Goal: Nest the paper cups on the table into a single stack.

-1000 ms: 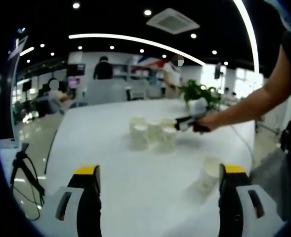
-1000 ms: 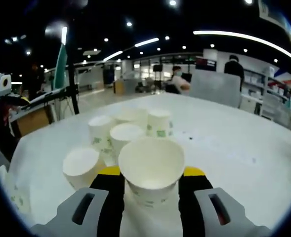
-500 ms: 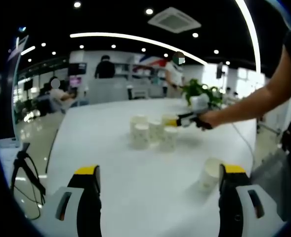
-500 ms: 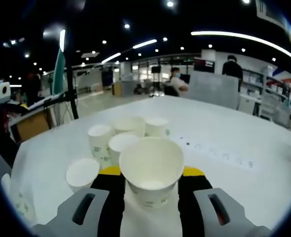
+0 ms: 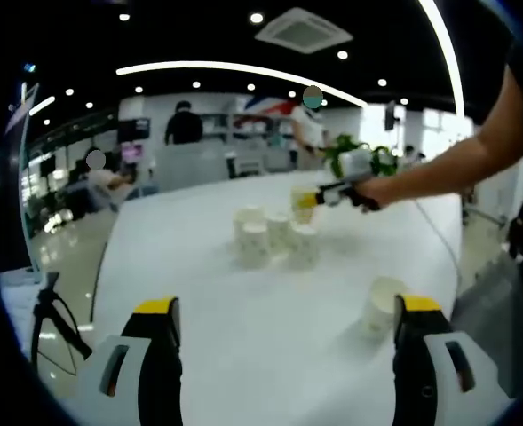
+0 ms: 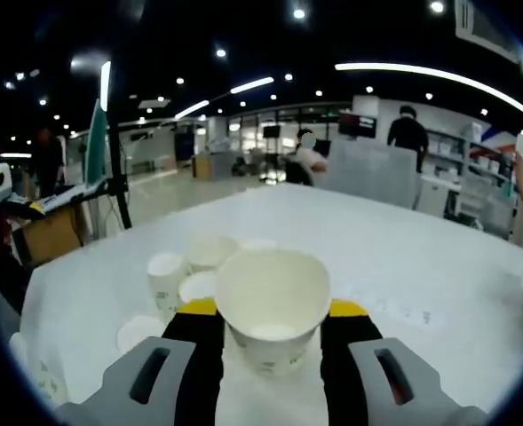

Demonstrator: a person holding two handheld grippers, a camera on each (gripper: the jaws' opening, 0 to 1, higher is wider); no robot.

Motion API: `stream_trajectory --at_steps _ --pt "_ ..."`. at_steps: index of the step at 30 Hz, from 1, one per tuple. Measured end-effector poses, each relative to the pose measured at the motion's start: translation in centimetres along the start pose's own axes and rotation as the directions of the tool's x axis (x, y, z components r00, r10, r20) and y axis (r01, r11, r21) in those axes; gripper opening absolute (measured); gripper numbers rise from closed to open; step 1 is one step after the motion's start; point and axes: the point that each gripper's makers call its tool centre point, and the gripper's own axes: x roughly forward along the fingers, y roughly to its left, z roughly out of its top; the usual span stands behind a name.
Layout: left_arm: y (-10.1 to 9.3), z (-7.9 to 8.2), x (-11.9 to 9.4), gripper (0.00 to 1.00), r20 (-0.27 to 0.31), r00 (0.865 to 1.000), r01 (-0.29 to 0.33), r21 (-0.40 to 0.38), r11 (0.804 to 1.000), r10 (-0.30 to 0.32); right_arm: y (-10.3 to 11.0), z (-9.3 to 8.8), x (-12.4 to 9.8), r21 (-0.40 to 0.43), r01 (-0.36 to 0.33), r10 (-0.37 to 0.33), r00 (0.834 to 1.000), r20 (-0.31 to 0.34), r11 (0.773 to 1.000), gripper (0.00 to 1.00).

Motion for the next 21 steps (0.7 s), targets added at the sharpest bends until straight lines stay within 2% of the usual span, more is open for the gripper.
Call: stream_trajectory --at_steps 9,21 --pt "0.5 0.2 -0.4 0.99 0.004 1.0 -0.015 0.014 1.0 0.015 -0.2 2.1 -0.8 -0.017 0.007 -0.007 1.0 0.016 1.0 0.39" --pt "0.3 0.3 -0.6 0.99 0.001 1.0 -0.012 0.028 1.0 0.012 -0.3 3.2 -0.9 -0.023 -0.005 0.006 1.0 0.014 1.0 0.39"
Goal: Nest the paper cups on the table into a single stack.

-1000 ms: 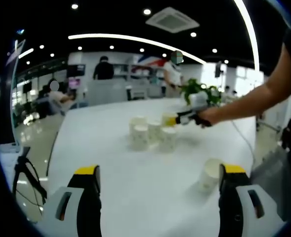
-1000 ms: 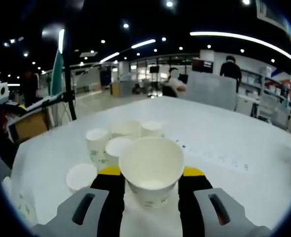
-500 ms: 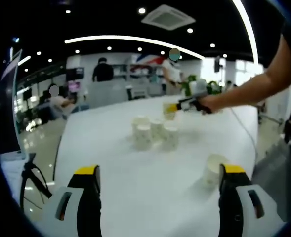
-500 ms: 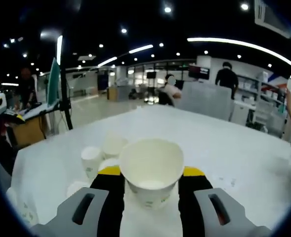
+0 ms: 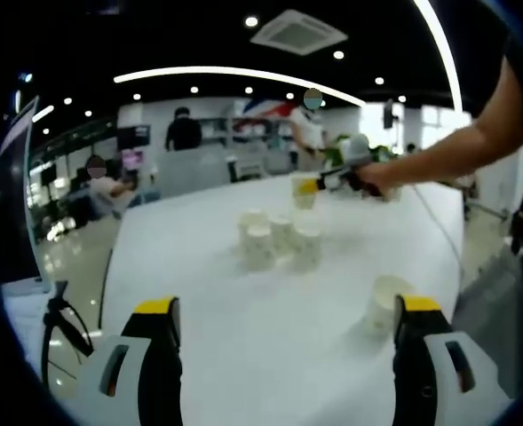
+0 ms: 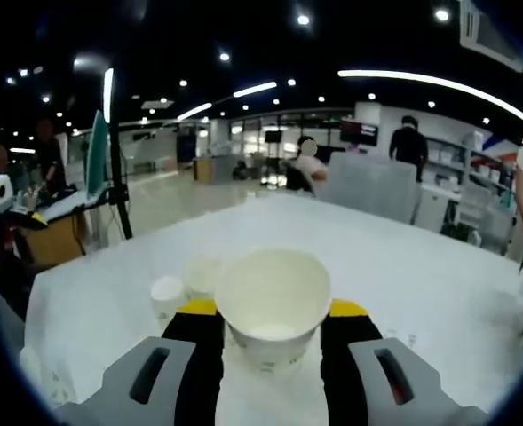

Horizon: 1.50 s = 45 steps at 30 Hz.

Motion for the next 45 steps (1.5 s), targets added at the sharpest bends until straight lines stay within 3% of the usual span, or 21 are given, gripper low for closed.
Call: stream_trajectory --at_steps 19,29,45 --pt "0.0 -0.4 -0.6 0.99 -0.015 1.0 -0.01 -0.021 1.0 0.009 3.3 1.6 -2.2 -0.011 -0.041 0.041 0.999 0.011 0.999 0.39" --pt "-0.2 -0.7 -1.3 0.99 -0.043 0.999 -0.011 -0.027 1.0 0.01 6.1 2.2 -3.7 -0.024 -0.071 0.071 0.997 0.015 0.997 0.39" --pt "0.0 0.0 -2.0 0.99 -0.03 1.0 -0.003 -0.048 0.999 0.002 8.8 2.9 -6.0 -0.029 -0.088 0.089 0.996 0.016 0.996 0.39"
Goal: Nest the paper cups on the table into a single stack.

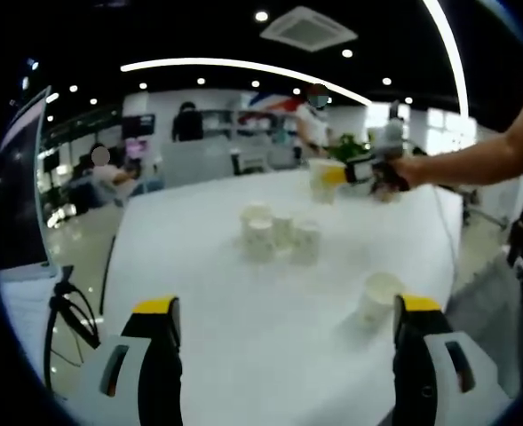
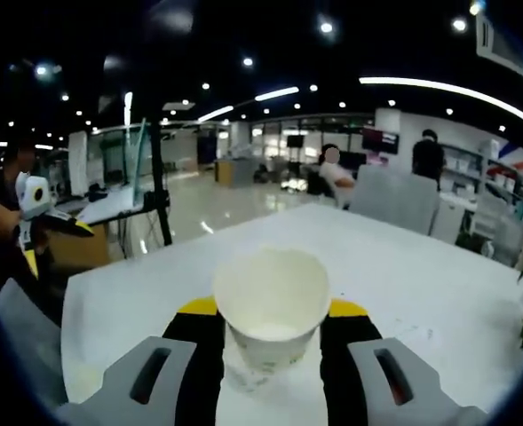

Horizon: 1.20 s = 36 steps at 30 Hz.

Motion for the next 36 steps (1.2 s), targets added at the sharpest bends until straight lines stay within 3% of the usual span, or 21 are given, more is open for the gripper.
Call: stream_trajectory --at_steps 14,26,36 --pt "-0.1 0.2 -0.3 0.99 -0.004 1.0 0.001 0.003 1.0 -0.001 2.7 0.9 -1.3 -0.01 -0.022 0.022 1.0 0.015 1.0 0.39" --pt "-0.3 0.3 -0.5 0.99 -0.007 1.0 0.003 0.007 1.0 -0.003 6.1 -0.5 -3.1 -0.002 -0.047 0.047 0.999 0.016 0.999 0.39" --pt "-0.6 0.0 -0.9 0.99 -0.011 1.0 0.002 0.012 1.0 -0.002 8.0 -0.5 -3.9 -0.019 -0.067 0.067 0.998 0.02 0.998 0.39"
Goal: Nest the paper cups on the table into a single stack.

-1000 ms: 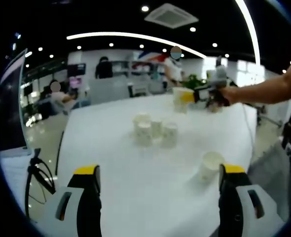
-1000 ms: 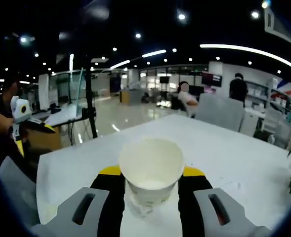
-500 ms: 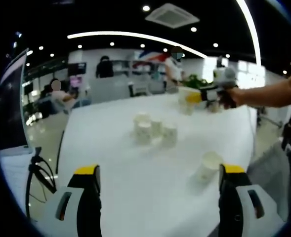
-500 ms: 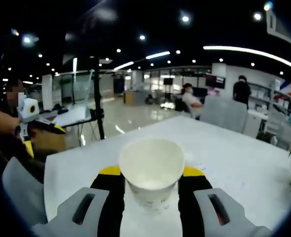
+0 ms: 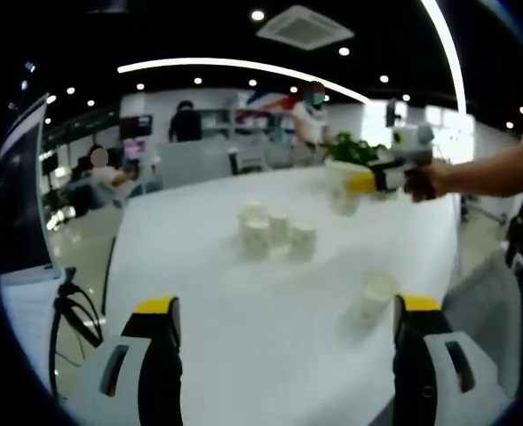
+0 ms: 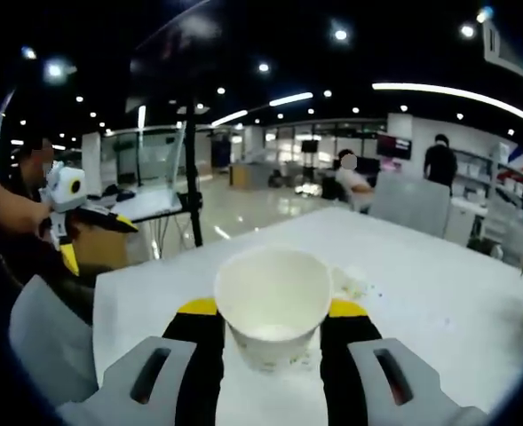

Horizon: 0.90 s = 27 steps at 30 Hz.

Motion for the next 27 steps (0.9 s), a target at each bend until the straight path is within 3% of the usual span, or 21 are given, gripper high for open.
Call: stream_trajectory --at_steps 27 --pt "-0.4 -1.0 -0.4 0.99 -0.016 1.0 -0.002 -0.006 1.0 0.002 5.5 -0.2 -1.7 -0.02 -0.049 0.05 0.997 0.05 0.999 0.38"
